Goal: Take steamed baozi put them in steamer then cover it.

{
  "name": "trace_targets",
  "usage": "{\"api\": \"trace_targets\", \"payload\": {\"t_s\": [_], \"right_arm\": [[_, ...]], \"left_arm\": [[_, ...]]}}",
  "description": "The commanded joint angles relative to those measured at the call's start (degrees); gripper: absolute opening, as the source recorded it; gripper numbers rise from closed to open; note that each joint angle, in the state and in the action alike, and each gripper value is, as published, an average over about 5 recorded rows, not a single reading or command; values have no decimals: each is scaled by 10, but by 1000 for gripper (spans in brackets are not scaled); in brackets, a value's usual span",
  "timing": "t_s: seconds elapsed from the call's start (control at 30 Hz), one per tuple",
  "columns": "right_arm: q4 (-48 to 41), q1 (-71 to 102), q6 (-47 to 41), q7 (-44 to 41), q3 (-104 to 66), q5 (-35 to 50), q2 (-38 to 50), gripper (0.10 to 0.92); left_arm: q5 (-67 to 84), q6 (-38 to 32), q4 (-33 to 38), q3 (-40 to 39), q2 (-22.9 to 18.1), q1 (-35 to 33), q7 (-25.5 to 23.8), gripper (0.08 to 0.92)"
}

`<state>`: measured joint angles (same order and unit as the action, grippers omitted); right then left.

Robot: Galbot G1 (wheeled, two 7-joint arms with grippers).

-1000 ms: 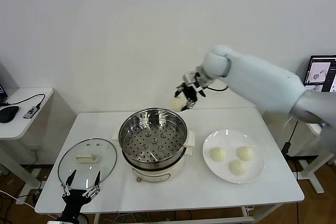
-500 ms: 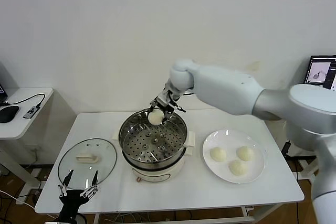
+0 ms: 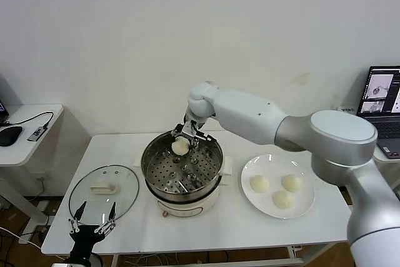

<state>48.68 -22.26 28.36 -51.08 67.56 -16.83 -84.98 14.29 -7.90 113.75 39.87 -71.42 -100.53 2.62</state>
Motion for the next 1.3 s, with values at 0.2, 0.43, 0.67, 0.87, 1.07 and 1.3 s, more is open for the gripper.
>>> {"api": "trace_targets", "payload": {"t_s": [0.2,0.43,0.67,0.87,1.07,1.3], "right_arm": [[-31,8,43,15,-7,-62,-12,802],[59,-64,-26,-17,29,112,48,823],[225,-153,-295,-91,49,239,167,823],[345,-176,-487,-85,58,316,303,823],[419,-163,-540,-76,63,321,407,823],[430,-84,-520,-76,53,280,491,823]], "left_arm": [[0,0,-1,-1,-2,1,1,823],[0,1,1,-1,-3,1,1,823],[0,3,6,1,1,0,1,823],[0,4,7,2,9,0,1,823],[0,6,6,1,15,3,1,823],[0,8,2,1,16,7,1,823]]}}
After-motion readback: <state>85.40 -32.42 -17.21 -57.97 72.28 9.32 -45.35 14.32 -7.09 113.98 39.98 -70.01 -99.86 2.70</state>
